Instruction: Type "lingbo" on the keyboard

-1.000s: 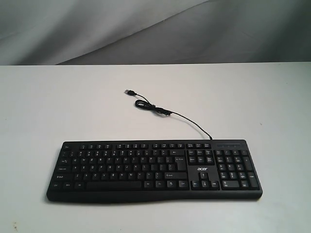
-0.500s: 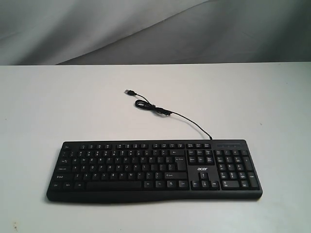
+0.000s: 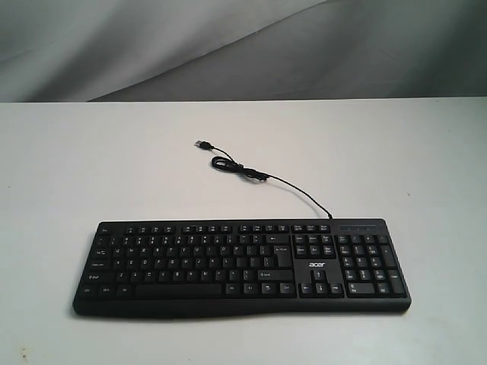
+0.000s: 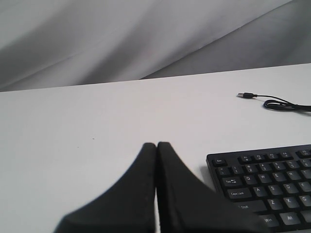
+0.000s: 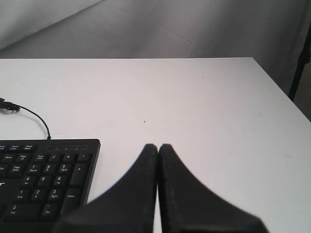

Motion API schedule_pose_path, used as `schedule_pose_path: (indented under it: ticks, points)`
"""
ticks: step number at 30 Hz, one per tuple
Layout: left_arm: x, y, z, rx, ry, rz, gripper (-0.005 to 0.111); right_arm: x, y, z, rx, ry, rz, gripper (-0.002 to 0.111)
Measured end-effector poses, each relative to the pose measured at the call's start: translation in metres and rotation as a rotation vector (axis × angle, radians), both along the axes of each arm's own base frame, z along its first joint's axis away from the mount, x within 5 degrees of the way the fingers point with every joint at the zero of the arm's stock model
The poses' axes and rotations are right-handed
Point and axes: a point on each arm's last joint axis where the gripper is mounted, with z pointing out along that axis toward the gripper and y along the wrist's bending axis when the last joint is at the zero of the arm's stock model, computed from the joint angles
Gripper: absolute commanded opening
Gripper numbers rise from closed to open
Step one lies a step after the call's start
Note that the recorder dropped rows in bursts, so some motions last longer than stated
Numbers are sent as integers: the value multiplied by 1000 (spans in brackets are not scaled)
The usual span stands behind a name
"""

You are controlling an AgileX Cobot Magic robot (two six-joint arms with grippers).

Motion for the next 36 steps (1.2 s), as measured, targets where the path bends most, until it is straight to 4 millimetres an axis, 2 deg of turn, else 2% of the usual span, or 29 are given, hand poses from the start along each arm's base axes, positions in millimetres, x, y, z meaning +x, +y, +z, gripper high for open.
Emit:
schedule_pose_path:
  ticks: [36]
  points:
    - [0,0,0,0,0,0,1,0,0,0,0,0,0,0]
